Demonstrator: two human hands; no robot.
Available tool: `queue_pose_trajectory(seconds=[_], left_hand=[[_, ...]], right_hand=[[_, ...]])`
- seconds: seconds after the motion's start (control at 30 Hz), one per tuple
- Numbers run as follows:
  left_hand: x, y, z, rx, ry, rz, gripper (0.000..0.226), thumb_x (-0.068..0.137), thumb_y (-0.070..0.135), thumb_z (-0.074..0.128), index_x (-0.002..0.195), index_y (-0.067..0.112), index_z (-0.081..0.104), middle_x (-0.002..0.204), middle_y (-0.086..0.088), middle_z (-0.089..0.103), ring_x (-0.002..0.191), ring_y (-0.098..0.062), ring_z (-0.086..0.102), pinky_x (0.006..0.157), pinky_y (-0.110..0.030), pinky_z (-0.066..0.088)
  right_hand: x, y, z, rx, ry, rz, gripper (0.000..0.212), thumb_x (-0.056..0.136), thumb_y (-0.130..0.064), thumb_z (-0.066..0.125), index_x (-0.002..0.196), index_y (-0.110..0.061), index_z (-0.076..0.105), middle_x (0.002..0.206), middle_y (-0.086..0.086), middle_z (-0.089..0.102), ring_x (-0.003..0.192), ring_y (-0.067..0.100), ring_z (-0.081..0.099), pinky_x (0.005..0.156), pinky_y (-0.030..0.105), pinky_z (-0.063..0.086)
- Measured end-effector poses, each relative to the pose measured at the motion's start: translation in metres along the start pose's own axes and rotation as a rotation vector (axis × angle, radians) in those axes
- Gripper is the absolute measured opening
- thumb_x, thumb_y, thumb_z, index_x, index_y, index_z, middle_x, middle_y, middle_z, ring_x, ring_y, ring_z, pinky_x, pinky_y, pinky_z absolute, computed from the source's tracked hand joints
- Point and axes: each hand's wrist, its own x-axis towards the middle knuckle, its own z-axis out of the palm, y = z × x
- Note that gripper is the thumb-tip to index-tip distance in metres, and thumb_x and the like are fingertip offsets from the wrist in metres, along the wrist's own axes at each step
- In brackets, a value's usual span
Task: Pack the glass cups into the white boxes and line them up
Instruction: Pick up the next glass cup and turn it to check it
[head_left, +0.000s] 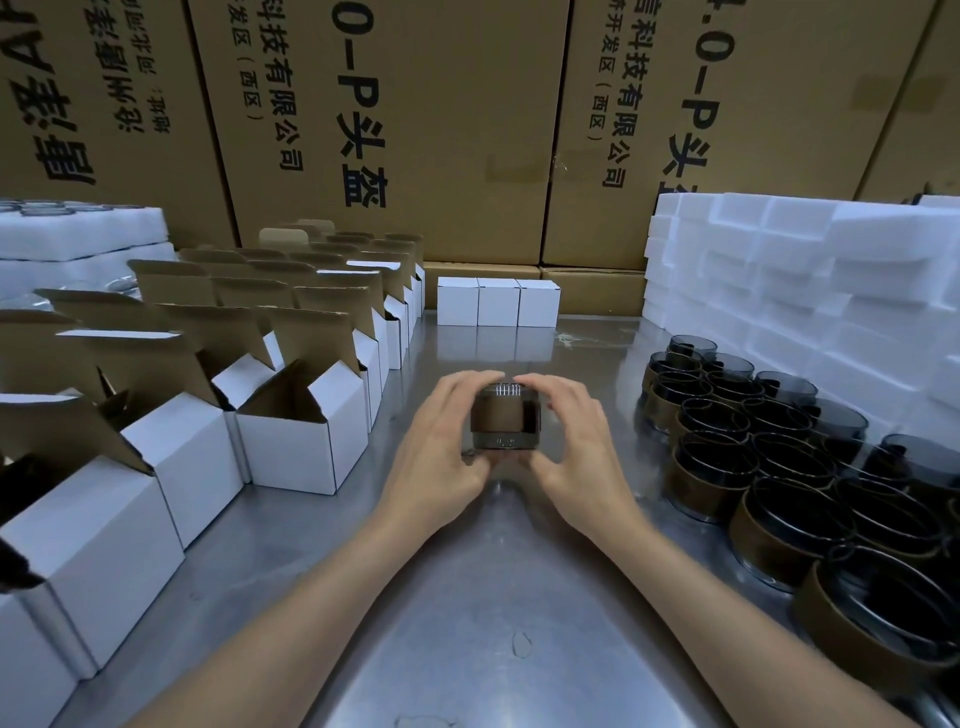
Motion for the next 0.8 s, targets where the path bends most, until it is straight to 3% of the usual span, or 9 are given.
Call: queue_pose_trajectory(seconds=[0.1, 0.2, 0.4, 0.57, 0.67, 0.8], left_hand=[[0.0005, 0.0014, -0.0007, 0.027, 0.029, -0.072, 0.062, 0.071, 0.017, 0.081, 0.121, 0.032, 0.048, 0.115, 0.023, 0.053, 0.112, -0.008, 0.053, 0.101, -0.043, 0.040], [-0.0001, 0.0011, -0.0020, -0.004, 0.002, -0.155, 0.062, 0.073, 0.023, 0.080, 0.117, 0.043, 0.041, 0.112, 0.037, 0.049, 0.117, -0.003, 0.051, 0.111, -0.051, 0.026], [0.0002, 0.0035, -0.0017, 0.081, -0.018, -0.043, 0.073, 0.074, 0.016, 0.077, 0.136, 0.032, 0.042, 0.135, 0.016, 0.048, 0.130, -0.008, 0.042, 0.111, -0.055, 0.027], [-0.0010, 0.0034, -0.0011, 0.060, -0.001, -0.108, 0.063, 0.074, 0.021, 0.077, 0.127, 0.033, 0.045, 0.121, 0.028, 0.051, 0.121, -0.004, 0.048, 0.115, -0.045, 0.014], [-0.0002, 0.0029, -0.0011, 0.022, -0.010, -0.157, 0.066, 0.074, 0.026, 0.079, 0.129, 0.033, 0.042, 0.122, 0.029, 0.051, 0.122, -0.004, 0.049, 0.115, -0.040, 0.010], [-0.0004, 0.0060, -0.0014, 0.067, -0.042, -0.073, 0.071, 0.075, 0.027, 0.078, 0.135, 0.033, 0.039, 0.133, 0.020, 0.048, 0.129, -0.005, 0.041, 0.114, -0.041, 0.016]], right_hand=[[-0.0003, -0.0012, -0.0010, 0.002, -0.021, -0.006, 0.080, 0.076, 0.000, 0.067, 0.132, -0.046, 0.034, 0.136, -0.013, 0.043, 0.128, 0.012, 0.036, 0.091, 0.017, 0.031], [-0.0001, -0.0001, -0.0017, 0.071, -0.035, 0.018, 0.076, 0.079, -0.003, 0.070, 0.133, -0.041, 0.032, 0.140, -0.012, 0.041, 0.130, 0.012, 0.035, 0.100, 0.011, 0.025], [-0.0007, -0.0035, -0.0022, 0.021, -0.012, -0.027, 0.066, 0.078, -0.010, 0.073, 0.128, -0.040, 0.044, 0.128, -0.010, 0.048, 0.123, 0.013, 0.041, 0.092, 0.027, 0.035], [-0.0010, -0.0030, -0.0014, 0.076, -0.032, 0.028, 0.078, 0.077, -0.013, 0.075, 0.135, -0.043, 0.031, 0.137, -0.015, 0.041, 0.130, 0.010, 0.036, 0.099, 0.022, 0.030], [0.0001, 0.0000, -0.0020, 0.154, -0.036, 0.106, 0.070, 0.076, -0.017, 0.078, 0.133, -0.030, 0.038, 0.127, -0.021, 0.044, 0.127, 0.010, 0.038, 0.100, 0.020, 0.031], [-0.0003, -0.0016, -0.0026, 0.089, 0.019, 0.057, 0.064, 0.074, -0.015, 0.079, 0.124, -0.035, 0.045, 0.118, -0.022, 0.046, 0.117, 0.009, 0.043, 0.096, 0.019, 0.036]])
